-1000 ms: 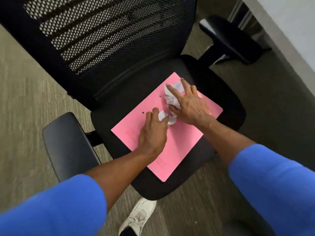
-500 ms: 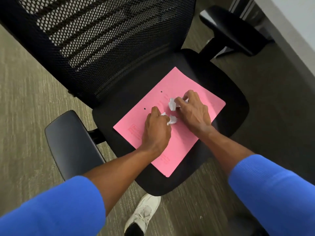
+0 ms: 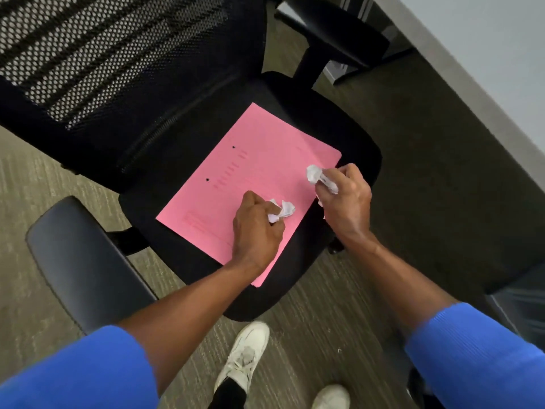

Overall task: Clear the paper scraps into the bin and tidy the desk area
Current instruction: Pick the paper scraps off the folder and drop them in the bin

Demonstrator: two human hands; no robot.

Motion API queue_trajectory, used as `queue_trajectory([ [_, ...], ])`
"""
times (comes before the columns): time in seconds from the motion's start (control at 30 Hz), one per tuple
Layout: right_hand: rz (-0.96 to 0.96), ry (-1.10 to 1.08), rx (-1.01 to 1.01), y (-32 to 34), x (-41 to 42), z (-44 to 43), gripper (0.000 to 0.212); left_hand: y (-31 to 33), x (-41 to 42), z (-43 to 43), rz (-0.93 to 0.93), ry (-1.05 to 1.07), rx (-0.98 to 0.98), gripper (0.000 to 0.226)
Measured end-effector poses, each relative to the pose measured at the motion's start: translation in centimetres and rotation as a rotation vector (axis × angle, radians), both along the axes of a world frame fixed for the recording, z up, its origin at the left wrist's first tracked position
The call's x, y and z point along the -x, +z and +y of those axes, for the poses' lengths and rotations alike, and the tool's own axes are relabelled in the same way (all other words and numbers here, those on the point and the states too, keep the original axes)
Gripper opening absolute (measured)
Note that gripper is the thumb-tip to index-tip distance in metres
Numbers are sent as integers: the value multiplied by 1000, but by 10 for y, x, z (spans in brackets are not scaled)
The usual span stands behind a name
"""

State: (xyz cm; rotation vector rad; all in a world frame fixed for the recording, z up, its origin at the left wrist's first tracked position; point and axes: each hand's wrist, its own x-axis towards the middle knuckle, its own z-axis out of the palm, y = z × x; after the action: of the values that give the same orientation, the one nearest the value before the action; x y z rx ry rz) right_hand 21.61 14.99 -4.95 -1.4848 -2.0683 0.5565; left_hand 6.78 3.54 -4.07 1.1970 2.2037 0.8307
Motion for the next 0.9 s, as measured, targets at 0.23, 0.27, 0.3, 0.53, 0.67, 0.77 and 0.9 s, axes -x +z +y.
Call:
queue_trajectory([
  [0.23,35,-246,83,3,-81,-39,16,5,-68,0,-59,-90,-74,15],
  [0.27,71,-263,113,3,-94,-47,15,5,-80,-1,-57,-117,-83,16],
  [0.3,109,-297,157,2,-108,-56,15,5,-90,-2,-56,-143,-91,17],
  [0.53,230,-625,434,-27,-203,-121,17,-5,-177,-22,-108,-273,-82,19],
  [0.67,202,-749,348,-50,-261,-160,32,-23,-236,-42,-116,-340,-48,21],
  [0.77,265,-869,397,-66,-301,-190,36,-35,-281,-57,-107,-384,-13,21],
  [0.9,261,-1028,380,-79,-348,-224,36,-58,-336,-80,-136,-462,104,20],
])
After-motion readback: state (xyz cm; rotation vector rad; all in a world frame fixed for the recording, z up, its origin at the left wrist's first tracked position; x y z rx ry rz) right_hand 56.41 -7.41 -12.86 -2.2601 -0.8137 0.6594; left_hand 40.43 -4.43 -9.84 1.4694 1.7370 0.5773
